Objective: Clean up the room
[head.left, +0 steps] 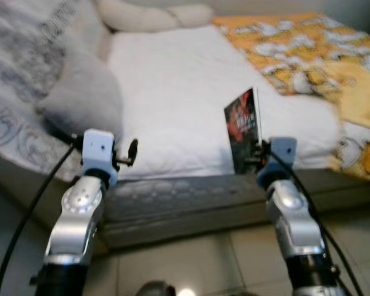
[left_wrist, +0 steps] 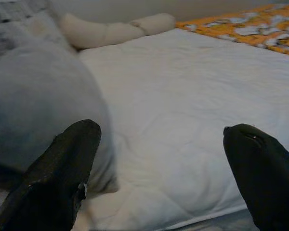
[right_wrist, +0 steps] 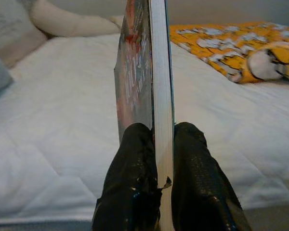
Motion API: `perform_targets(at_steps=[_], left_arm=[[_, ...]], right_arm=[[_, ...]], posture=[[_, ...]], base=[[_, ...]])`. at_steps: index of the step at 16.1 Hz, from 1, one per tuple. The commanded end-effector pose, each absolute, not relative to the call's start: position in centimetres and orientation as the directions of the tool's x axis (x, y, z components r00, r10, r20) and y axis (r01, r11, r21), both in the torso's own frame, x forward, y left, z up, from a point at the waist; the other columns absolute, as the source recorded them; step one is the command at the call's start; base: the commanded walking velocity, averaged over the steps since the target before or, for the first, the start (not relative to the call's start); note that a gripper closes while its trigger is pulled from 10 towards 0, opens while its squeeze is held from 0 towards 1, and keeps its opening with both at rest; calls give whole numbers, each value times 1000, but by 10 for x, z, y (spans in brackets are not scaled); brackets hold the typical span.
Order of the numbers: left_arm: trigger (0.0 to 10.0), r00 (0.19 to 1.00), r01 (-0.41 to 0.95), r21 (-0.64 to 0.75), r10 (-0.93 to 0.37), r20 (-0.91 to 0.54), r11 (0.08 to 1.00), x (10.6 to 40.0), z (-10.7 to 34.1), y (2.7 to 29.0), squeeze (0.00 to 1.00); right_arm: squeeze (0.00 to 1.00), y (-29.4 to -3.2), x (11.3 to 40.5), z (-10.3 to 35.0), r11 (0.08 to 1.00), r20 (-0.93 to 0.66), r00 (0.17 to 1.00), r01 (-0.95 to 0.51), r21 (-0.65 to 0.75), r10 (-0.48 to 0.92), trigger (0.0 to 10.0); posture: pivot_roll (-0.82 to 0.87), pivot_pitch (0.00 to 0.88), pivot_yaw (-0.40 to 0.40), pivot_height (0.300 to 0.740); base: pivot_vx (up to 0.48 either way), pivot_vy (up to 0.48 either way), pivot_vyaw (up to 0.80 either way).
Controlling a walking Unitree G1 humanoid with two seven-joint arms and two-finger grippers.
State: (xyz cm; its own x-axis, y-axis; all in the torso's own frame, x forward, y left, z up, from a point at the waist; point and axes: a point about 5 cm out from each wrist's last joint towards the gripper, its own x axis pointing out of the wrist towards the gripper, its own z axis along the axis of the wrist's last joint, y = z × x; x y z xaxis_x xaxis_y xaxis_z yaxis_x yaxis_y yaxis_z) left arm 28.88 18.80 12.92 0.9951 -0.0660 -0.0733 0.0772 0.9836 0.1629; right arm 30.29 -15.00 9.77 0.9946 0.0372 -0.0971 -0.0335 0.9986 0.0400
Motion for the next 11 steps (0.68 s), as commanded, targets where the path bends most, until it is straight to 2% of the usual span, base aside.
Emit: perform_targets(at_steps=[1, 7, 11], left_arm=[[10000, 996, 80, 168, -73, -47, 983, 291, 135, 184, 0], [10000, 997, 74, 162, -67, -49, 984, 291, 135, 184, 0], [10000, 997, 71, 157, -65, -46, 985, 292, 136, 185, 0]], right_arm=[[0, -154, 306, 110, 1000, -39, 999, -26, 12, 26, 10000], [0, -153, 307, 109, 999, -52, 998, -32, 7, 33, 10000], [0, -151, 307, 111, 996, -44, 997, -71, -50, 69, 10000]], posture=[[33, 0, 26, 740], [34, 0, 26, 740], [33, 0, 27, 740]], base=[[0, 0, 0], [248, 0, 0], [288, 0, 0]])
